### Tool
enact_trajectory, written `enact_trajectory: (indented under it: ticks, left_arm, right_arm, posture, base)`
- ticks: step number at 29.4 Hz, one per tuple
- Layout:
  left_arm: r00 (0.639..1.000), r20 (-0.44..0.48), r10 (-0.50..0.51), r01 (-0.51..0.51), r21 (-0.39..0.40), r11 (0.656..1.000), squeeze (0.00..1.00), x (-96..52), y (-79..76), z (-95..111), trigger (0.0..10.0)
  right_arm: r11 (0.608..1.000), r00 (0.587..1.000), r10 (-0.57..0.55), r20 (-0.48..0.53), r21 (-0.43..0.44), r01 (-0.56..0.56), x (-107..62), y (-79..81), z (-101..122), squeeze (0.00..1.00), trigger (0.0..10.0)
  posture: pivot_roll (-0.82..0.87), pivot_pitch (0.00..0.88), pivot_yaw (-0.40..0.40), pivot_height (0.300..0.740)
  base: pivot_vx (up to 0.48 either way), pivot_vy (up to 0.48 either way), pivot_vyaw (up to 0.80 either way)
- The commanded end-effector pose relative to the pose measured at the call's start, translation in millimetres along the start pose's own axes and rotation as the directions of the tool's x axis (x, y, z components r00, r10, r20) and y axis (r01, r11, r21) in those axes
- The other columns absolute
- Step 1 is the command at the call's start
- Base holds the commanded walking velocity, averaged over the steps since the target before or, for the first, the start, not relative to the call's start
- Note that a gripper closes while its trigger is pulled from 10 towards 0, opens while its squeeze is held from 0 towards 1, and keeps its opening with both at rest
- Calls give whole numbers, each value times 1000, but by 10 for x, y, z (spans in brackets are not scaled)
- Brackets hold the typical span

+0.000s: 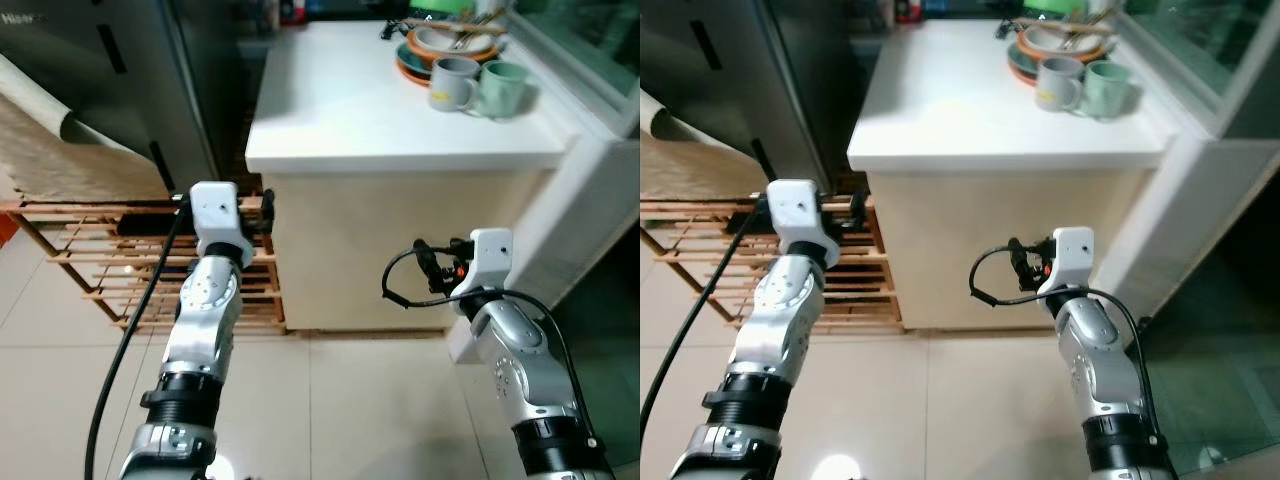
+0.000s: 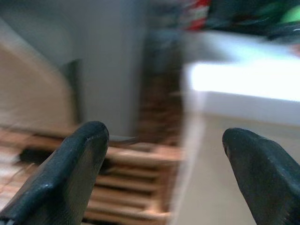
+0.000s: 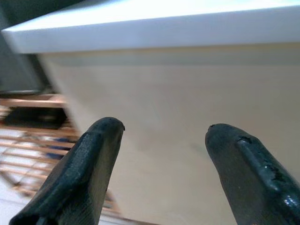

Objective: Restocking fridge

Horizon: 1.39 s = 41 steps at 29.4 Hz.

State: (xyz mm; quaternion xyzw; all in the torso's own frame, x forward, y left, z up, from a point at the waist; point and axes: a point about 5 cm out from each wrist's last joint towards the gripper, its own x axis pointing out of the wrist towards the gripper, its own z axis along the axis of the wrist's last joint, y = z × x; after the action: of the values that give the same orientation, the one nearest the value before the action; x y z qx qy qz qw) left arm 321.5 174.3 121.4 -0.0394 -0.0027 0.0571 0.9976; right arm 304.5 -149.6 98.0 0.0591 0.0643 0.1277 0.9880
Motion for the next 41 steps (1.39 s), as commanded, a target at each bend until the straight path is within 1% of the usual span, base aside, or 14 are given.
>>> enact_trajectory:
  ticks: [1,8,14,20,21,23,25,26,27,28,29,31,33,41]
  left_arm:
    - [1000,22,-16,17,-24,1000,0,1,-65,67,10000]
    - [998,42,-36,37,-25,999,0,-38,-40,105,10000]
    - [999,35,-24,25,-27,999,0,-21,51,113,10000]
    - [1000,23,-14,14,-13,1000,0,10,87,103,10000]
    - [1000,12,-22,22,14,1000,0,32,80,86,10000]
    - [1000,10,-27,27,22,999,0,36,74,80,10000]
    - [999,-2,-34,34,107,994,0,34,32,44,10000]
    - [998,13,-54,52,131,990,0,22,-1,48,10000]
    - [998,13,-54,52,131,990,0,22,-1,48,10000]
    - [995,23,-94,91,121,989,0,4,-59,60,10000]
    - [995,23,-94,91,121,989,0,4,-59,60,10000]
    - [996,20,-88,87,43,995,0,-6,-64,56,10000]
    - [997,22,-73,73,0,997,0,-12,-49,50,10000]
    - [999,11,-41,41,10,999,0,-58,5,13,10000]
  right_arm:
    - [1000,1000,-27,-1,-15,27,-45,-89,-14,243,10000]
    - [1000,1000,-26,-9,-13,26,-43,-93,-36,247,10000]
    - [1000,1000,-24,-10,-15,24,-31,-89,-52,247,10000]
    - [1000,1000,-26,-11,-14,26,-27,-95,-65,251,10000]
    - [1000,1000,-26,-10,-16,26,-22,-93,-69,247,10000]
    - [1000,1000,-26,-10,-17,26,-21,-92,-69,247,10000]
    - [999,1000,-25,-9,-22,24,-19,-89,-72,251,10000]
    - [999,1000,-24,-9,-24,24,-18,-88,-75,243,10000]
    - [999,1000,-24,-9,-24,24,-18,-88,-75,243,10000]
    - [999,1000,-24,-10,-27,24,-18,-88,-81,247,10000]
    - [999,1000,-24,-10,-27,24,-18,-88,-81,247,10000]
    - [999,1000,-26,-14,-28,25,-23,-90,-100,247,10000]
    - [999,999,-27,-18,-28,27,-29,-90,-125,251,10000]
    - [999,999,2,-36,-36,-3,-3,-41,-179,251,10000]
  posture:
    - [-149,0,43,740]
    - [-142,0,41,740]
    - [-130,0,43,740]
    - [-128,0,46,740]
    - [-128,0,47,740]
    - [-128,0,47,740]
    - [-130,0,50,740]
    - [-130,0,51,740]
    - [-130,0,51,740]
    - [-130,0,51,740]
    - [-130,0,51,740]
    - [-125,0,54,740]
    - [-117,0,51,740]
    - [-85,0,28,740]
  base:
    - [0,480,0]
    - [0,480,0]
    - [0,480,0]
    - [0,477,0]
    - [0,480,0]
    - [0,480,0]
    - [0,240,0]
    - [0,0,0]
    - [0,0,0]
    - [0,0,0]
    - [0,0,0]
    - [247,412,0]
    - [247,412,0]
    - [0,479,0]
